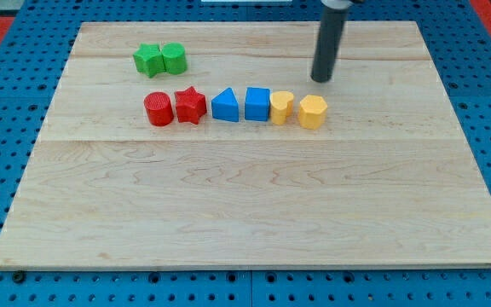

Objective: Move green blocks to form a horizontal line with a group of blocks

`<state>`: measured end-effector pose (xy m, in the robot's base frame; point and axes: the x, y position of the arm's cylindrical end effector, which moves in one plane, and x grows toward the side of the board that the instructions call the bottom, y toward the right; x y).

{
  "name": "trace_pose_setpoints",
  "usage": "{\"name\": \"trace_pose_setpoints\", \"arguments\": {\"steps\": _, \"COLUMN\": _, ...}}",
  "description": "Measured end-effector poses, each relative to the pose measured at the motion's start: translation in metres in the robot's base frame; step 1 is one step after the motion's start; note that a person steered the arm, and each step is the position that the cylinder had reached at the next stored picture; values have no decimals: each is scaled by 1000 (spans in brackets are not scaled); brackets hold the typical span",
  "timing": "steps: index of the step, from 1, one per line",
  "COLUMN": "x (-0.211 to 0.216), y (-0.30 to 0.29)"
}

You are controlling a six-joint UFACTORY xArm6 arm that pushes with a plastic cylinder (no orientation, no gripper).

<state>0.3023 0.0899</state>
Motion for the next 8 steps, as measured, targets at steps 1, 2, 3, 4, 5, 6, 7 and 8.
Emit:
{"name": "trace_pose_setpoints", "arguments": {"steps": 1, "x": -26, "y": -93}}
{"name": "trace_pose_setpoints", "arguments": {"steps": 2, "x": -49, "y": -164}}
{"name": "trace_pose_setpoints", "arguments": {"steps": 3, "x": -59, "y": -240}}
{"name": "trace_pose_setpoints", "arguments": {"steps": 4, "x": -41, "y": -258}}
{"name": "trace_pose_setpoints", "arguments": {"steps": 5, "x": -13, "y": -237}}
{"name": "trace_pose_setpoints", "arguments": {"steps": 6, "x": -22, "y": -177}}
{"name": "trace_pose_setpoints", "arguments": {"steps": 7, "x": -39, "y": -181}}
{"name": "trace_pose_setpoints", "arguments": {"steps": 8, "x": -45, "y": -153}}
